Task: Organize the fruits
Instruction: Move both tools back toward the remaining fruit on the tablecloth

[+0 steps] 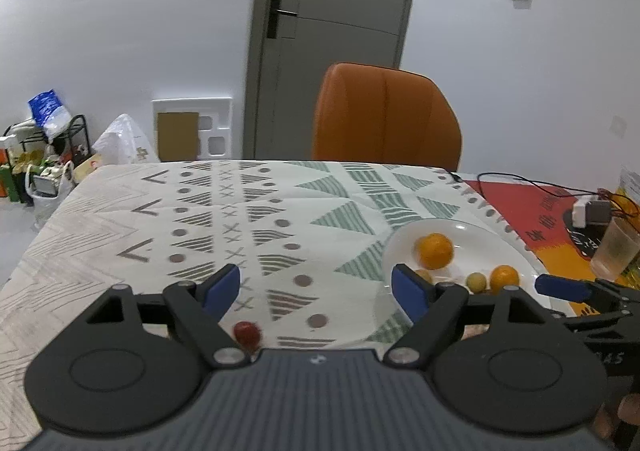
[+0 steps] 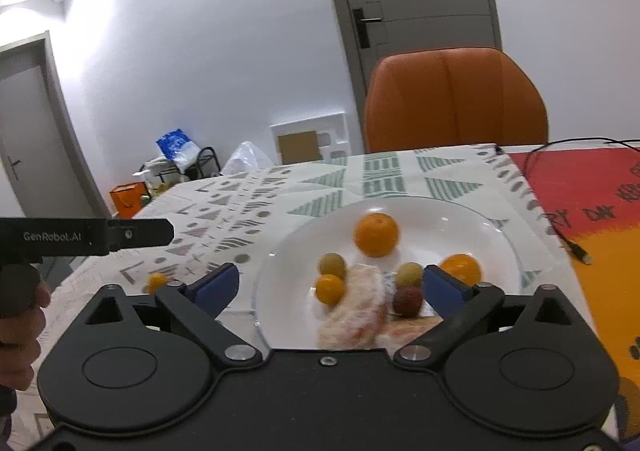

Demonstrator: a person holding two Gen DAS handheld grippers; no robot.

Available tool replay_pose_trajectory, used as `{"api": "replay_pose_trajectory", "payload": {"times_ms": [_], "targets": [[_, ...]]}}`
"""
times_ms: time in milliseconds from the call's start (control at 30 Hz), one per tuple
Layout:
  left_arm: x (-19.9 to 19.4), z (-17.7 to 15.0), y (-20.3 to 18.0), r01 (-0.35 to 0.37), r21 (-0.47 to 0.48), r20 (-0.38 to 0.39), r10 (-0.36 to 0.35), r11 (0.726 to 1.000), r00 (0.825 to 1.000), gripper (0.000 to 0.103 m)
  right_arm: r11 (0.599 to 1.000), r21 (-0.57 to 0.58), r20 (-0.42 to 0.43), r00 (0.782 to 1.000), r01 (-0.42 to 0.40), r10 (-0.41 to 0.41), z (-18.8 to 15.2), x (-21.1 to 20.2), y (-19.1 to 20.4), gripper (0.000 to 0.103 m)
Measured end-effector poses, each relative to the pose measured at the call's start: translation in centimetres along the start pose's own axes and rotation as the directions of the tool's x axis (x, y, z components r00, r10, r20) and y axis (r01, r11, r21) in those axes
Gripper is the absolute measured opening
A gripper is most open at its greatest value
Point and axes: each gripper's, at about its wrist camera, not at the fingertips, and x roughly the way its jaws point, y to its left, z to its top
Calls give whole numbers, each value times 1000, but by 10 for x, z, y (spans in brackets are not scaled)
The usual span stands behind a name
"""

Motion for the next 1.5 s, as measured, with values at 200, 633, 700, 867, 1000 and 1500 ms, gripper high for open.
{"api": "replay_pose_trajectory", "payload": {"times_ms": [200,633,700,867,1000,1500], "targets": [[-7,-3,25,-41,-39,0,41,998,999,82,999,-11,0,999,-39,39,2,6,16,103],[-8,-10,56,-96,-85,-30,94,992,995,82,993,-42,-40,993,-112,111,5,25,45,103],[-7,-13,60,-95,-96,-36,92,991,995,82,991,-48,-48,992,-121,119,4,28,49,103],[-5,-19,69,-99,-118,-38,95,988,995,81,988,-61,-64,989,-140,136,2,35,58,103],[-1,-24,75,-91,-132,-46,85,987,995,78,986,-76,-71,987,-148,143,2,39,65,102],[27,-36,86,-59,-178,-89,44,982,995,47,979,-100,-140,977,-175,161,-3,60,83,79]]}}
